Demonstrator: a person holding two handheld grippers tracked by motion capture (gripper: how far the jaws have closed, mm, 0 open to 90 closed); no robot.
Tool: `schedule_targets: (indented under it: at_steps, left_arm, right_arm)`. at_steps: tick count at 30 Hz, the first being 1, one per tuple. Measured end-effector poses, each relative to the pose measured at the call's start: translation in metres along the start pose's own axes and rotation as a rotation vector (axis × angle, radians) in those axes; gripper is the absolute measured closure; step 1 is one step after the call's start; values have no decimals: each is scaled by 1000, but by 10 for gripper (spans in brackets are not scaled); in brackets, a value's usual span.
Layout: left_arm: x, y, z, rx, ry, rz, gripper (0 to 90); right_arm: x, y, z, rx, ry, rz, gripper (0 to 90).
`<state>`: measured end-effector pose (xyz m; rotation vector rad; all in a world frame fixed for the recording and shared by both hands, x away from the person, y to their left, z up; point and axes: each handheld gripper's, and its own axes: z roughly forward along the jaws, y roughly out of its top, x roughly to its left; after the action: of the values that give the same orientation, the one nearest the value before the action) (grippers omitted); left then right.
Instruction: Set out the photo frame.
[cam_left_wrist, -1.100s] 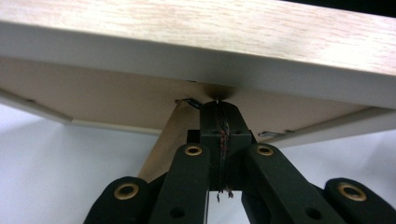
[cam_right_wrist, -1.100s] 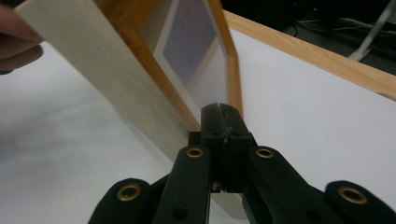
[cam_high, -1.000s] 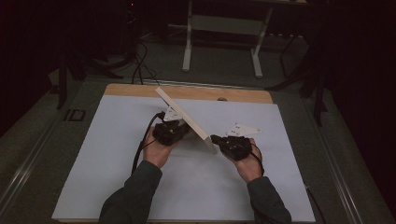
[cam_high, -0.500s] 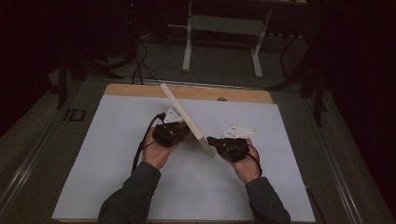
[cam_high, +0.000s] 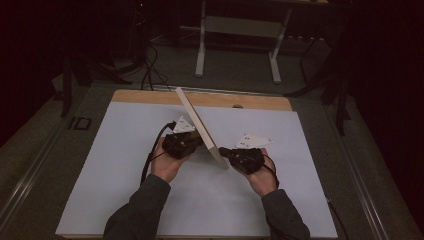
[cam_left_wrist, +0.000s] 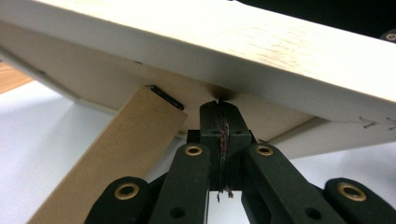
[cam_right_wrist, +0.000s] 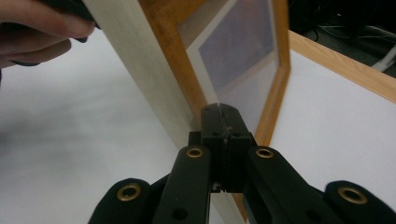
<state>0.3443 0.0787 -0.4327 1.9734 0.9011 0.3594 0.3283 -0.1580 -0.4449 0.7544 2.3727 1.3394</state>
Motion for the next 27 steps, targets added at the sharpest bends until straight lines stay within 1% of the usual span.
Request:
schedule_targets:
  at_steps: [7, 9, 14, 21, 27]
  left_arm:
    - [6, 0, -1, -7, 3, -20, 900]
    - [8, 0, -2, -6, 2, -19, 900]
    - [12, -1, -3, -6, -9, -24, 900]
    - [16, -1, -4, -7, -22, -55, 900]
    - [18, -4, -5, -2, -36, -72, 900]
  right_arm:
    - [7, 4, 5, 2, 32, -19, 898]
    - [8, 5, 7, 3, 38, -25, 899]
    - [11, 8, 11, 6, 48, -27, 899]
    - [15, 10, 15, 5, 61, -33, 899]
    - [18, 12, 19, 4, 73, -36, 899]
